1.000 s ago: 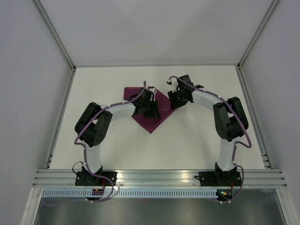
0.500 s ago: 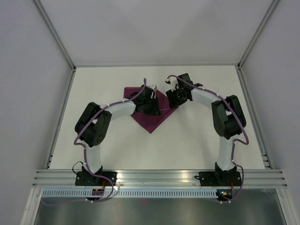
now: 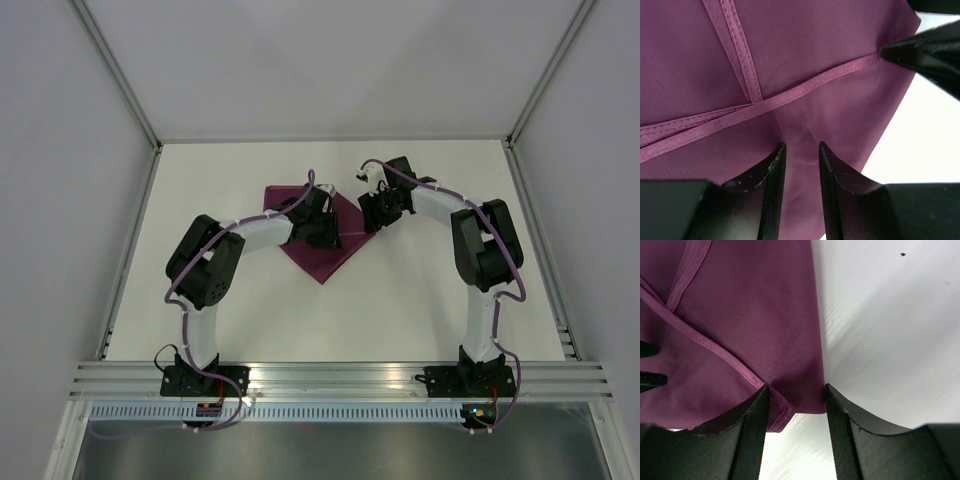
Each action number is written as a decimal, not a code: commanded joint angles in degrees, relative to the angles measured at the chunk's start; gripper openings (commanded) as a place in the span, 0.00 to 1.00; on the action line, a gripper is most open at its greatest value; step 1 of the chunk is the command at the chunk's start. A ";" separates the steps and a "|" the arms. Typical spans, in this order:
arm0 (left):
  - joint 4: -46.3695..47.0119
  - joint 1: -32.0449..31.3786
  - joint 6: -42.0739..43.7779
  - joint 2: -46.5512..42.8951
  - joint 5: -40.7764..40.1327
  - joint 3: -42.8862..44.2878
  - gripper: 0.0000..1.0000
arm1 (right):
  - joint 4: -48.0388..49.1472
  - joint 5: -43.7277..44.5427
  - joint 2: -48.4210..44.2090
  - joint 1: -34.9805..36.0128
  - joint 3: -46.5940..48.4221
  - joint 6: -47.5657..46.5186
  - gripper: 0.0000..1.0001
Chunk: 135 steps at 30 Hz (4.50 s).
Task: Fold the napkin, place the utensils inside, and roll it up
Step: Fold the napkin, then roll the napkin with the utensil
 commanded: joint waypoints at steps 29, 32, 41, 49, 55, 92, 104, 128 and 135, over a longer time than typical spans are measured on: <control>-2.93 -0.28 11.17 5.84 4.60 5.47 0.42 | -9.24 -8.27 -15.90 -0.06 -15.00 -0.51 0.54; -2.75 -0.20 11.26 6.45 5.40 5.73 0.43 | -7.74 -7.56 -18.62 -0.85 -15.61 -0.42 0.55; -0.29 -0.20 11.26 3.48 5.40 4.33 0.49 | -4.14 -4.48 -24.87 -1.73 -15.88 -2.00 0.55; 1.64 1.64 9.60 -7.32 3.64 4.94 0.55 | -0.89 -2.38 -29.35 -1.04 -18.70 -8.67 0.56; 2.09 5.68 6.78 -17.61 -2.67 2.92 0.56 | -0.71 -5.18 -28.92 0.72 -16.24 -18.43 0.58; 4.19 8.68 5.37 -39.86 -13.76 -14.22 0.62 | 15.11 -0.53 -11.17 18.22 -20.01 -40.76 0.70; 2.70 9.29 6.69 -40.21 -11.31 -13.60 0.62 | 3.61 -1.23 -7.21 17.25 -14.56 -44.98 0.55; 1.12 9.29 8.01 -41.53 -9.19 -15.09 0.61 | -5.45 -0.79 -2.81 19.01 -8.94 -41.56 0.22; 2.87 9.29 7.31 -43.72 -9.19 -18.51 0.60 | -8.53 -2.46 -2.29 18.83 -8.06 -40.33 0.11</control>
